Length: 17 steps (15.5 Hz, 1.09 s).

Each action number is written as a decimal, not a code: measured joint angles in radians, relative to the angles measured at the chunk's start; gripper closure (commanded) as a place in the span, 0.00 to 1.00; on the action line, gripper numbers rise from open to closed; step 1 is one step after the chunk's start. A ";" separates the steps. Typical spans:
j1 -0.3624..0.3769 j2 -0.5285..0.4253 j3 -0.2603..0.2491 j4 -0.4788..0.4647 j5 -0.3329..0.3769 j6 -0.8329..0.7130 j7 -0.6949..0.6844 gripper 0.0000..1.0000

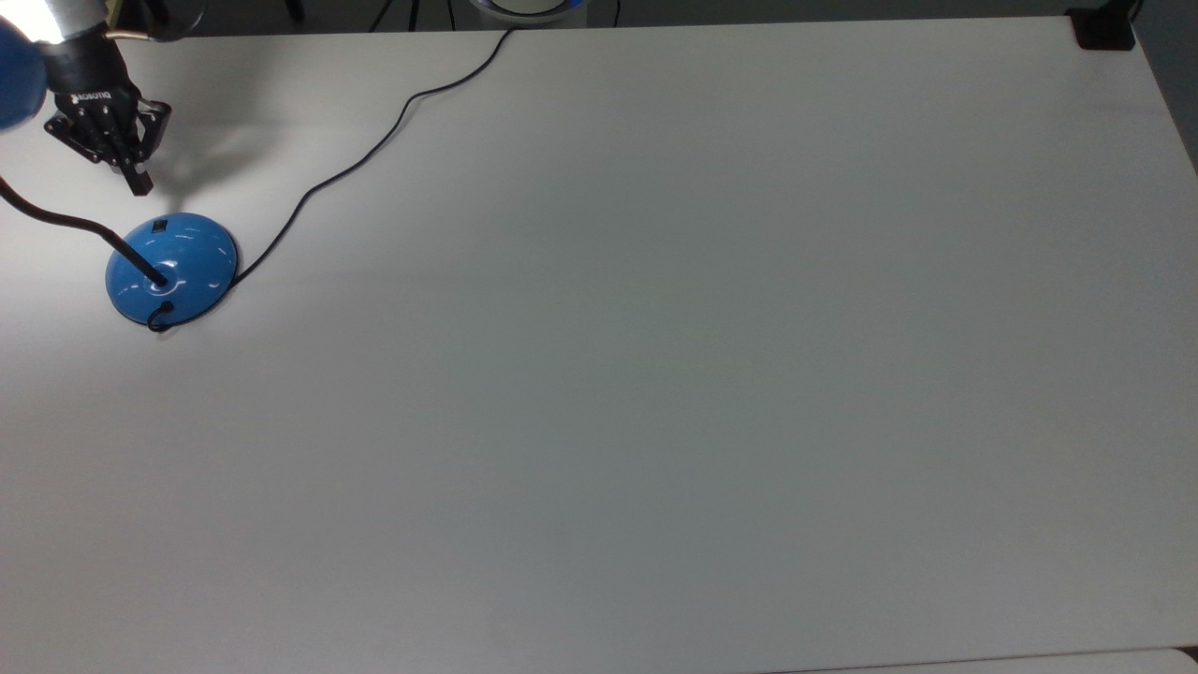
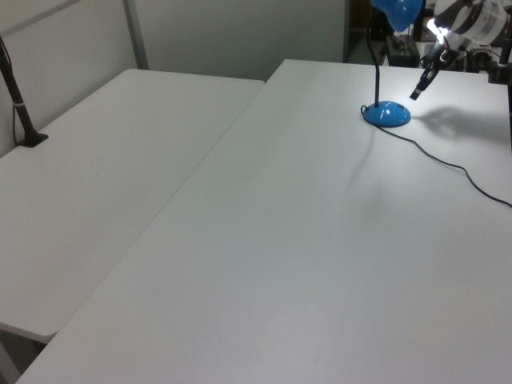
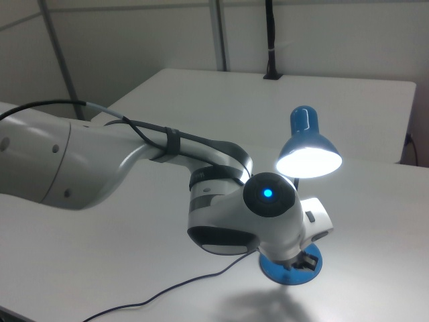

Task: Turn off the lamp
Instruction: 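Move the gripper down toward the switch on the blue lamp base, then press down on the lamp base switch with the gripper fingertips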

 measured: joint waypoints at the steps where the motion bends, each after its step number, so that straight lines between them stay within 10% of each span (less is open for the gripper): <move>1: 0.013 0.010 0.001 0.001 0.016 0.023 0.000 1.00; 17: 0.043 0.053 -0.003 0.020 0.006 0.065 -0.011 1.00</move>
